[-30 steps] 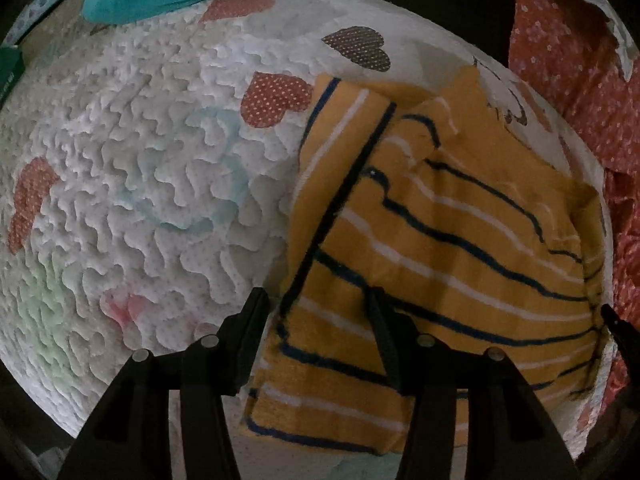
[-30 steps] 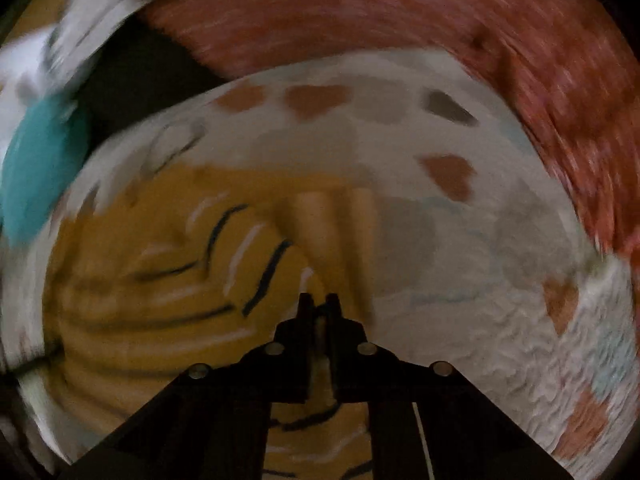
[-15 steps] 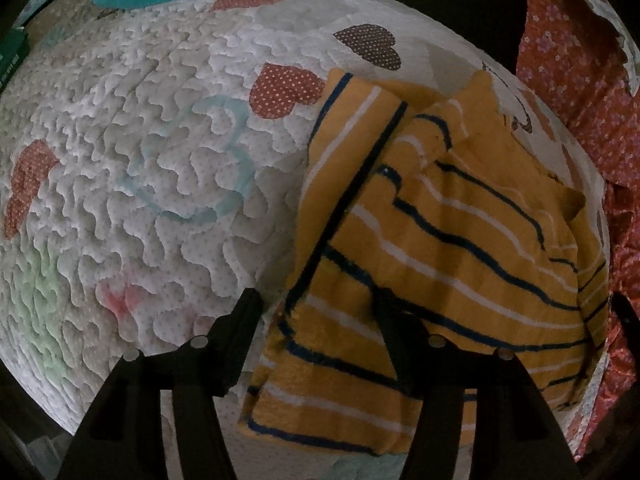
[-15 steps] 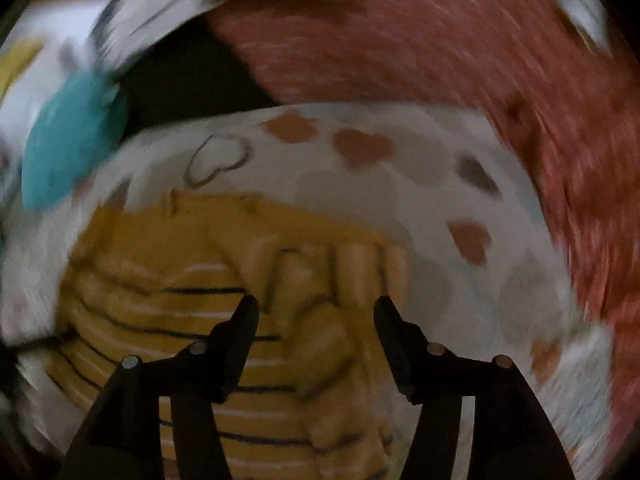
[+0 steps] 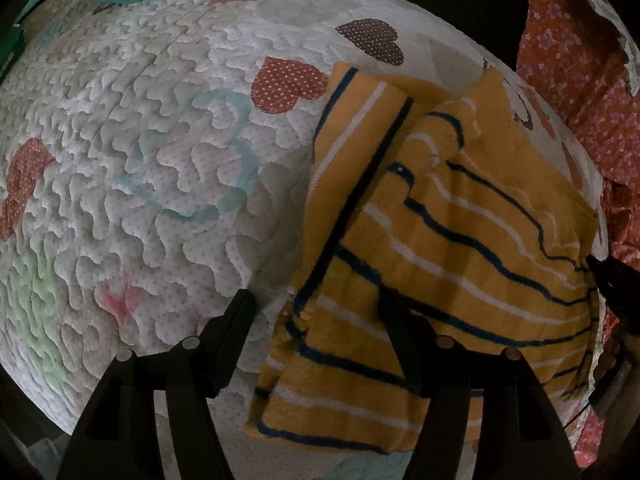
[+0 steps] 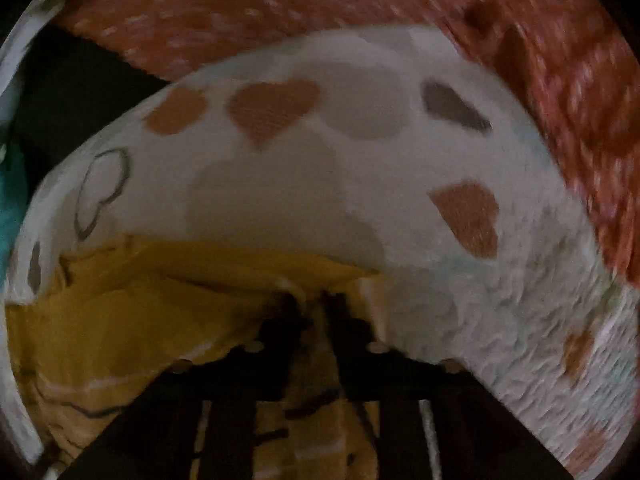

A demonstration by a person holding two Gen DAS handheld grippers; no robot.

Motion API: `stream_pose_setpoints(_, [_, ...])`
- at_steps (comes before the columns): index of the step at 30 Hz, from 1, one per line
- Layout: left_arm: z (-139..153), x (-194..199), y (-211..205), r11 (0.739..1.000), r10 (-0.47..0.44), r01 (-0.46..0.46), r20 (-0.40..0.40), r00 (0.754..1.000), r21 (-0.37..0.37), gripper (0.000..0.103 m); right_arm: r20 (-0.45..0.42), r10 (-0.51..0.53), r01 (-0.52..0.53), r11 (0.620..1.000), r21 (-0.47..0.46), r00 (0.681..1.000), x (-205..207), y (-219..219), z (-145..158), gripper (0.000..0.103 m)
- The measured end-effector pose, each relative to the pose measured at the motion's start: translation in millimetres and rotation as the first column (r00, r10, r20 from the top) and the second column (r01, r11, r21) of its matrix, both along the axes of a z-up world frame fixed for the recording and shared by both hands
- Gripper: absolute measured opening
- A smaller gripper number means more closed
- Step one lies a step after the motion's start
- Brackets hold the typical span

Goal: Fold small clothes

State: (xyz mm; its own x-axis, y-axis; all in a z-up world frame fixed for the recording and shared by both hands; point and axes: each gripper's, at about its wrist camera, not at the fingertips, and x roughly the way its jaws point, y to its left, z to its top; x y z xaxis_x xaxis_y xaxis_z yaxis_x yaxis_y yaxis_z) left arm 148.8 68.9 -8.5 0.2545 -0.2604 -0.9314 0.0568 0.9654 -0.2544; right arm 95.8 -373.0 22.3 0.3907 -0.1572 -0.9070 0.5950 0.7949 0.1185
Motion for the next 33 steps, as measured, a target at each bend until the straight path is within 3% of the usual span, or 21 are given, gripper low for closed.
stream_pose_setpoints(4, [0, 2, -3, 1.0, 0.01, -0.01, -0.003, 1.0, 0.0, 0.066, 0.106, -0.032, 0.028, 0.999, 0.042, 0.994, -33, -6, 27, 0.055])
stream_pose_setpoints(9, [-1, 2, 0, 1.0, 0.021, -0.021, -0.011, 1.0, -0.014, 0.066, 0.128, 0.09, -0.084, 0.995, -0.047, 0.988, -91, 25, 63, 0.056])
stream_pose_setpoints(13, [-1, -2, 5, 1.0, 0.024, -0.025, -0.012, 1.0, -0.018, 0.066, 0.088, 0.196, -0.185, 0.975, -0.12, 0.977, -139, 68, 55, 0.056])
stream_pose_setpoints(17, [0, -6, 5, 0.999, 0.03, -0.03, -0.007, 1.0, -0.011, 0.068, 0.0, 0.254, -0.251, 0.956, -0.153, 0.967, -160, 102, 19, 0.056])
stream_pose_setpoints(18, [0, -6, 5, 0.999, 0.033, -0.033, -0.006, 0.999, -0.01, 0.068, -0.042, 0.263, -0.266, 0.947, -0.18, 0.964, -161, 109, 6, 0.053])
stream_pose_setpoints(19, [1, -7, 5, 0.999, 0.032, -0.032, -0.006, 0.999, -0.009, 0.068, -0.072, 0.272, -0.281, 0.936, -0.21, 0.96, -161, 114, -2, 0.043])
stream_pose_setpoints(20, [1, -7, 5, 0.999, 0.032, -0.032, -0.006, 0.999, -0.008, 0.068, -0.1, 0.288, -0.303, 0.926, -0.224, 0.952, -160, 117, -9, 0.011])
stream_pose_setpoints(25, [1, -9, 6, 1.0, 0.02, -0.02, -0.012, 1.0, -0.003, 0.068, 0.002, 0.244, -0.24, 0.957, -0.16, 0.97, -169, 89, 15, 0.011])
stream_pose_setpoints(29, [1, -7, 6, 1.0, 0.014, -0.014, -0.01, 1.0, 0.009, 0.069, 0.023, 0.194, -0.19, 0.973, -0.13, 0.981, -169, 55, 20, 0.011])
stream_pose_setpoints(33, [0, -5, 3, 1.0, 0.007, -0.007, -0.003, 1.0, 0.022, 0.07, -0.04, 0.081, -0.089, 0.962, -0.258, 0.996, -172, 26, 19, 0.008])
